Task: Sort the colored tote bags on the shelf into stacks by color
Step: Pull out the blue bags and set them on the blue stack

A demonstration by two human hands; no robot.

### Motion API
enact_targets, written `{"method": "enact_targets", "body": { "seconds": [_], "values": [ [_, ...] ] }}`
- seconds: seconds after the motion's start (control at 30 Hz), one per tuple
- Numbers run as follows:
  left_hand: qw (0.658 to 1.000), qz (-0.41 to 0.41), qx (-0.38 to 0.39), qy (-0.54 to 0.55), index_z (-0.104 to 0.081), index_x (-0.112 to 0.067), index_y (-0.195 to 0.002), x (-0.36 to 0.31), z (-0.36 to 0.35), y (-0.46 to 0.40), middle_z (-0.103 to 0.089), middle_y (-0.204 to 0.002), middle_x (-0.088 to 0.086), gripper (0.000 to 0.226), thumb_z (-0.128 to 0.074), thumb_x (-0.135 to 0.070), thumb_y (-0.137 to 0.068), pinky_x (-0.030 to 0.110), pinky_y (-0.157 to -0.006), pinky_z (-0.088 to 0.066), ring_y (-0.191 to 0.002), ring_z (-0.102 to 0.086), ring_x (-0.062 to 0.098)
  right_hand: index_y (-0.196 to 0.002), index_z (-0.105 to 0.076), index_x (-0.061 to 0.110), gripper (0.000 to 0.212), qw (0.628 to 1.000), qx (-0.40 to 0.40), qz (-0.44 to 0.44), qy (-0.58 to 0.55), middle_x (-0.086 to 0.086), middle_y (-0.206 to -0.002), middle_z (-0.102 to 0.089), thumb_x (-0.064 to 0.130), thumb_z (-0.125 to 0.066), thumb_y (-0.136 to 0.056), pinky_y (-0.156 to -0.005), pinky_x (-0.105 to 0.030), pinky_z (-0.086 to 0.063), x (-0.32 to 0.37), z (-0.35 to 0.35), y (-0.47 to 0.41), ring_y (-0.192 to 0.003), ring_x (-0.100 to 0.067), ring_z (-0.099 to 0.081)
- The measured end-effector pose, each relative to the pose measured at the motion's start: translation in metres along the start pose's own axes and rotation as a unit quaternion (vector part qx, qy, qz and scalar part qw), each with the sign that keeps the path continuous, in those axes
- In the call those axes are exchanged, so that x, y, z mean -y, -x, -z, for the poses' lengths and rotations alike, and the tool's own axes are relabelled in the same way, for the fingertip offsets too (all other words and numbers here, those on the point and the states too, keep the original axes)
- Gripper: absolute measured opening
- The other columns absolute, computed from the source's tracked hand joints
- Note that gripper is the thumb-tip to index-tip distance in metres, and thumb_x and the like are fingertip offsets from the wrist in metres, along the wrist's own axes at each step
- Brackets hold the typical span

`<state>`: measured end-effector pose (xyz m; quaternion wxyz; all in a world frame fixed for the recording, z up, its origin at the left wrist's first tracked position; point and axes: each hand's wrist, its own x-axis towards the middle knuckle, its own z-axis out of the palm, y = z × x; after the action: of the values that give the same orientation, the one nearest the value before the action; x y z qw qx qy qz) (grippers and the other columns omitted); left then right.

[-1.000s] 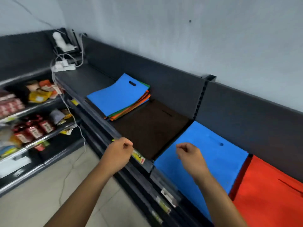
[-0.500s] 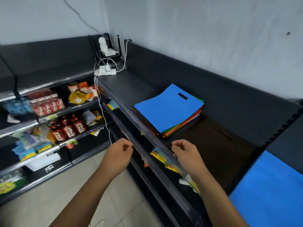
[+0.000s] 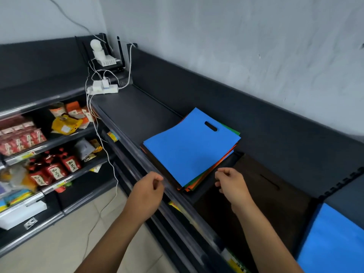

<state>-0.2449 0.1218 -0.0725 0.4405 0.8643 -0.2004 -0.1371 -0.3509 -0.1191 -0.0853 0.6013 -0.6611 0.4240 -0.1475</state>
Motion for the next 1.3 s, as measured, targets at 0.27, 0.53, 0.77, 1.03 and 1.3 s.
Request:
{"method": "enact_targets", "body": {
  "seconds": [0.27, 0.53, 0.77, 1.03, 1.3],
  "values": [
    [0.99, -0.096, -0.023, -0.105, -0.058, -0.017, -0.143, -0.03, -0.003, -0.103, -0.052, -0.145, -0.008, 0.04, -0.057, -0.023, -0.104, 0.023, -0.105, -0.039, -0.129, -0.051, 0.008, -0.126, -0.059, 0.017, 0.032, 0.999, 0.012, -0.039, -0.007, -0.002, -0.115, -0.066, 0.042, -0.062, -0.105, -0.074, -0.034, -0.05, 0.013, -0.009, -0.057, -0.091, -0.018, -0.069],
    [0.959, -0.15, 0.127, -0.203, -0.031, -0.02, -0.161, -0.035, -0.01, -0.204, -0.006, -0.173, -0.013, 0.057, -0.045, -0.038, -0.109, 0.042, -0.126, -0.027, -0.159, -0.011, 0.015, -0.107, -0.067, 0.016, 0.022, 0.998, -0.037, -0.05, -0.004, -0.006, -0.103, -0.075, 0.037, -0.062, -0.106, -0.057, -0.03, -0.048, 0.016, -0.006, -0.056, -0.069, -0.014, -0.069],
    [0.891, -0.168, 0.236, -0.35, -0.017, -0.011, -0.164, -0.02, -0.02, -0.236, -0.002, -0.174, 0.009, 0.069, -0.026, -0.051, -0.11, 0.047, -0.129, -0.01, -0.16, 0.0, 0.03, -0.108, -0.07, 0.013, 0.024, 0.991, -0.101, -0.08, -0.032, -0.005, -0.104, -0.076, 0.037, -0.063, -0.105, -0.059, -0.031, -0.054, 0.018, -0.032, -0.038, -0.07, -0.016, -0.072],
    [0.892, -0.242, 0.22, -0.312, -0.024, -0.013, -0.163, -0.018, -0.002, -0.242, -0.016, -0.171, 0.009, 0.07, -0.032, -0.056, -0.107, 0.039, -0.126, -0.025, -0.157, -0.018, 0.025, -0.101, -0.075, 0.01, 0.013, 0.957, -0.257, -0.101, -0.09, -0.014, -0.103, -0.079, 0.02, -0.067, -0.102, -0.09, -0.058, -0.062, 0.02, -0.061, -0.029, -0.096, -0.036, -0.076],
    [0.866, -0.328, 0.254, -0.279, -0.043, -0.024, -0.15, -0.006, 0.026, -0.244, -0.046, -0.152, -0.009, 0.049, -0.04, -0.049, -0.108, 0.043, -0.128, -0.019, -0.139, -0.046, 0.014, -0.098, -0.075, 0.004, 0.014, 0.942, -0.292, -0.135, -0.092, -0.014, -0.095, -0.08, 0.015, -0.067, -0.102, -0.087, -0.056, -0.064, 0.035, -0.076, -0.017, -0.087, -0.038, -0.078]
  ]
}}
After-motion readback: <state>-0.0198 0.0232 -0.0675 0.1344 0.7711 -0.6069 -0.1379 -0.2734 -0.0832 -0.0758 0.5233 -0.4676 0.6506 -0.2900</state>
